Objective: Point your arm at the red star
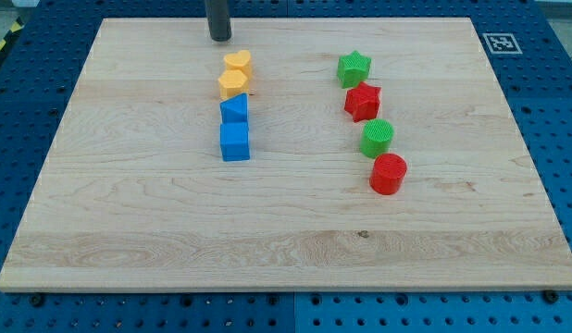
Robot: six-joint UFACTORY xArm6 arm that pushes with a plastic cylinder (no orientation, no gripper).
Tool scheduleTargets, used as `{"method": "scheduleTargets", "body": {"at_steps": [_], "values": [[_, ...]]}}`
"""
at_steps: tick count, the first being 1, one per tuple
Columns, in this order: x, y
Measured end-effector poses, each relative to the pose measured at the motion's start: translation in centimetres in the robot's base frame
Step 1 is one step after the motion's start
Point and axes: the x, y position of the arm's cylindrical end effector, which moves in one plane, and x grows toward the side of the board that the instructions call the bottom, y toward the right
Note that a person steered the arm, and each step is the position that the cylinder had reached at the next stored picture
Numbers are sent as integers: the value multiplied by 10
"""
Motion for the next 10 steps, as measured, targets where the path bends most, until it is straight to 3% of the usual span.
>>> {"method": "scheduleTargets", "body": {"at_steps": [1,2,4,5,6,8,10], "values": [[0,0],[0,45],[12,225],[60,283],[112,286],[157,273],[153,252]]}}
